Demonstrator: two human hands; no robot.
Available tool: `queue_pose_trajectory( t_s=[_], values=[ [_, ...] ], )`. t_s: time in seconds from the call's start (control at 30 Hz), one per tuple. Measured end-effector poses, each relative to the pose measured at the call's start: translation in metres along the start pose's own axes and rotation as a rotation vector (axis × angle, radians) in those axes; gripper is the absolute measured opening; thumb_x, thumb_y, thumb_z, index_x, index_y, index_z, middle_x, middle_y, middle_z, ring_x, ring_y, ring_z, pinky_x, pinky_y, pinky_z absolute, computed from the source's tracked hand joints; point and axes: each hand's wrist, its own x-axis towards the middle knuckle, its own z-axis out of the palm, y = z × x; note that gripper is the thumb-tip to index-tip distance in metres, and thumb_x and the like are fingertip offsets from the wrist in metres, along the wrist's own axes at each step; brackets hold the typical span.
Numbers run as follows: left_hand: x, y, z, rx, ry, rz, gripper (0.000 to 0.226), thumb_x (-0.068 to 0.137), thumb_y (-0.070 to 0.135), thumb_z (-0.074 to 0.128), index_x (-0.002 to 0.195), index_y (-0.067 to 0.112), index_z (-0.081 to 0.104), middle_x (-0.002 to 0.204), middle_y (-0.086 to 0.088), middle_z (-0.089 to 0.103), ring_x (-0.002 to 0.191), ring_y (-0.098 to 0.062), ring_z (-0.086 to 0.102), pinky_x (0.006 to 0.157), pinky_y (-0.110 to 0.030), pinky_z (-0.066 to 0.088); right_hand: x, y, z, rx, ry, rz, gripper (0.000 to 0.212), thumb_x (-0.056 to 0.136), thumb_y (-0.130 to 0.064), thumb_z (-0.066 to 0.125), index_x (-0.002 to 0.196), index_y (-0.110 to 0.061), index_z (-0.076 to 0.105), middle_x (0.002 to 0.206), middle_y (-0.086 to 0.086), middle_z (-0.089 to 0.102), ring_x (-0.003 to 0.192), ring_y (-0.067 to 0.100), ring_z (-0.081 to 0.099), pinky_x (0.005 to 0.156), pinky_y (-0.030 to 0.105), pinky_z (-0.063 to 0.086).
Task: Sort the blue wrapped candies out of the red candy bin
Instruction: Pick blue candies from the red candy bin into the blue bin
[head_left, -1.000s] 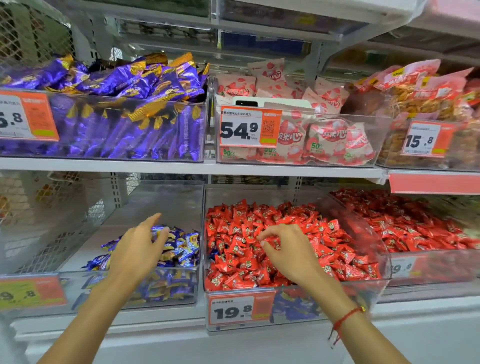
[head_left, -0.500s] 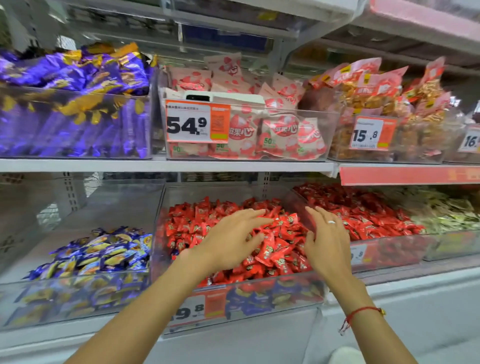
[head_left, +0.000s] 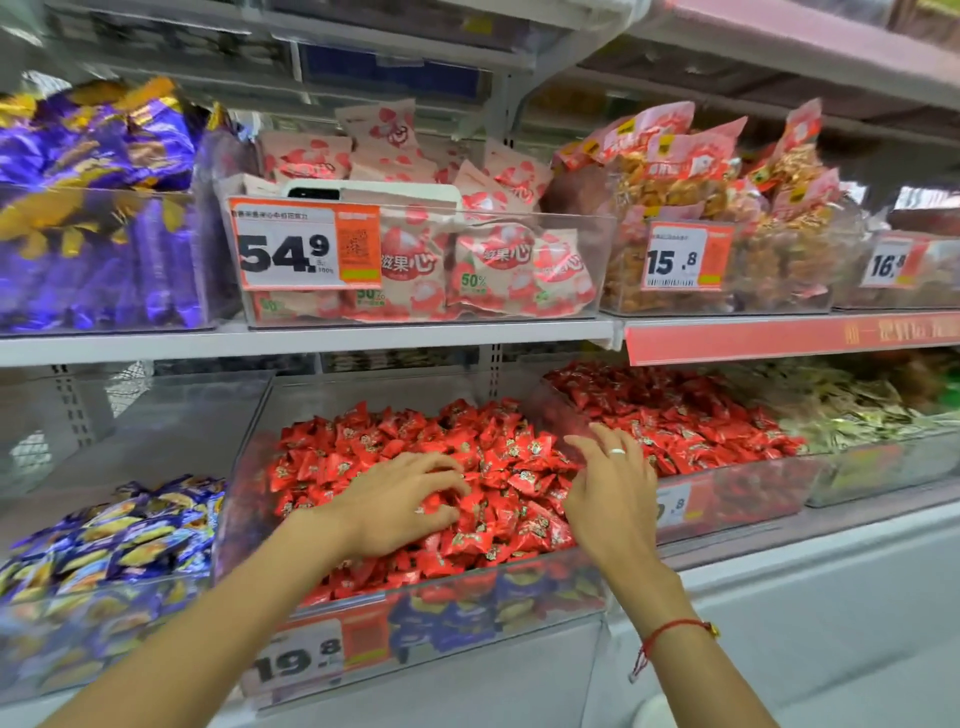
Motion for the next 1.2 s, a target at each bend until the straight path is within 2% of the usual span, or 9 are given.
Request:
queue_pose_trajectory(
  t_s=[0.13,0.23,0.43,0.53,0.63,0.73,0.83,1.0,1.2],
  values=[
    [-0.021,-0.023,-0.006,0.027,-0.058,-0.081,0.058,0.085,0.076,0.022,0.129,0.048,0.047,0.145,0.021,0.033,0.134,-0.005,0.033,0.110,-0.034,0.031,-0.001,-0.007,0.001,0.096,0.205,-0.110,0.038,0.075,0.008,0.061,0.105,-0.012,0.071,0.127,0.010,0.059,0.126,0.033,0.046,0.103,0.048,0.042],
    [-0.036,-0.039,-0.003,0.094,-0.046,-0.204,0.102,0.058,0.092,-0.014,0.129,0.050,0.046,0.138,0.022,0.038,0.129,-0.006,0.039,0.109,-0.038,0.030,-0.002,-0.018,0.000,0.224,0.085,-0.128,0.038,0.086,0.003,0.051,0.118,-0.013,0.065,0.129,0.006,0.055,0.125,0.024,0.045,0.097,0.038,0.046],
    [-0.041,-0.028,-0.008,0.243,0.026,-0.368,0.039,0.100,0.052,0.030,0.136,0.046,0.044,0.157,0.015,0.018,0.147,-0.024,0.012,0.118,-0.051,0.007,-0.002,-0.034,0.013,0.052,-0.184,-0.040,0.047,0.098,-0.025,0.042,0.145,-0.021,0.037,0.152,0.005,0.032,0.140,0.025,0.024,0.112,0.039,0.028],
    [-0.033,-0.019,-0.013,0.221,0.235,-0.217,0.043,0.099,0.045,0.041,0.142,0.044,0.038,0.160,0.011,0.016,0.149,-0.024,0.008,0.119,-0.048,0.001,0.007,-0.046,0.013,0.047,-0.184,-0.146,0.044,0.100,-0.027,0.039,0.144,-0.029,0.037,0.154,-0.002,0.029,0.144,0.023,0.017,0.116,0.041,0.019],
    [-0.010,-0.013,-0.012,0.199,0.099,-0.071,0.050,0.099,0.052,0.028,0.148,0.044,0.024,0.161,0.015,0.005,0.149,-0.013,-0.003,0.118,-0.041,-0.006,0.021,-0.059,0.017,0.027,-0.255,-0.225,0.043,0.100,-0.030,0.040,0.143,-0.031,0.039,0.154,-0.004,0.030,0.144,0.021,0.016,0.117,0.041,0.017],
    [0.009,-0.012,-0.004,0.221,-0.136,-0.188,0.055,0.097,0.060,0.029,0.149,0.045,0.021,0.162,0.012,0.003,0.149,-0.020,0.001,0.120,-0.051,0.001,0.030,-0.062,0.025,-0.059,-0.406,-0.090,0.053,0.099,-0.035,0.042,0.149,-0.024,0.027,0.159,0.008,0.014,0.147,0.031,0.004,0.116,0.050,0.014],
    [0.012,-0.018,-0.007,0.250,-0.118,-0.251,0.048,0.095,0.053,0.045,0.142,0.044,0.037,0.159,0.011,0.017,0.145,-0.022,0.019,0.117,-0.052,0.015,0.030,-0.058,0.027,-0.191,-0.533,0.041,0.069,0.096,-0.038,0.048,0.152,-0.019,0.012,0.159,0.019,-0.003,0.146,0.041,-0.005,0.113,0.058,0.014],
    [-0.004,-0.033,-0.013,0.337,-0.035,-0.323,0.035,0.096,0.037,0.050,0.131,0.042,0.052,0.149,0.011,0.035,0.138,-0.018,0.030,0.113,-0.041,0.023,0.023,-0.058,0.024,-0.255,-0.558,0.098,0.073,0.094,-0.027,0.050,0.152,-0.026,0.006,0.156,0.019,0.008,0.140,0.040,0.015,0.106,0.057,0.030],
    [-0.015,-0.034,-0.019,0.217,-0.079,-0.307,0.038,0.098,0.043,0.047,0.136,0.044,0.047,0.160,0.004,0.018,0.146,-0.024,0.016,0.120,-0.044,0.010,0.028,-0.068,0.016,-0.206,-0.706,0.083,0.061,0.094,-0.025,0.049,0.148,-0.030,0.022,0.153,0.016,0.018,0.139,0.039,0.014,0.107,0.055,0.031]
  ],
)
